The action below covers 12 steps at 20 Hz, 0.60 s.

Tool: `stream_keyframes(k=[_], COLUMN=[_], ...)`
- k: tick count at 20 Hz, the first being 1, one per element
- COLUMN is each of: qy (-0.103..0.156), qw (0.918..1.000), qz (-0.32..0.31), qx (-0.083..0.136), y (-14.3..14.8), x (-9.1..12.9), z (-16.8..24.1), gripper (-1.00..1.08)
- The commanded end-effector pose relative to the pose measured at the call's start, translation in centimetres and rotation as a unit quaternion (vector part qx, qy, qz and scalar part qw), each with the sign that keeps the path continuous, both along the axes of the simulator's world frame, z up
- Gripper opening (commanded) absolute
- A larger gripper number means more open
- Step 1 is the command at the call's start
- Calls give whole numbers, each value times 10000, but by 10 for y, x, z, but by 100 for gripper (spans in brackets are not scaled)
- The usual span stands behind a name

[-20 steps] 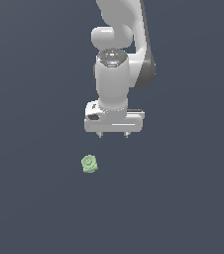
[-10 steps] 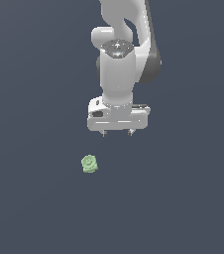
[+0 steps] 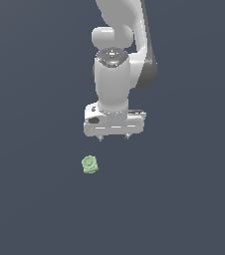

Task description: Pick up the object and move it to a goal position.

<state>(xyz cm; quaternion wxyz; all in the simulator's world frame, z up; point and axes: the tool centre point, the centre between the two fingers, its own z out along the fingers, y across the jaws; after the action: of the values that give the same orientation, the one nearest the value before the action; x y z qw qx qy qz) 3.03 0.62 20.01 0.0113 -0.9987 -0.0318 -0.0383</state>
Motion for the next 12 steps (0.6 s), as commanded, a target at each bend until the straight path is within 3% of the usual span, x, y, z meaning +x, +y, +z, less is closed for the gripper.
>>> stream_keyframes(k=[1,12], qy=[31,243], qw=[10000,9975], qz=[76,656], qx=[-21,-131], y=[-10,-79], x=[5,34], z=[-8,-71], gripper=[100,100])
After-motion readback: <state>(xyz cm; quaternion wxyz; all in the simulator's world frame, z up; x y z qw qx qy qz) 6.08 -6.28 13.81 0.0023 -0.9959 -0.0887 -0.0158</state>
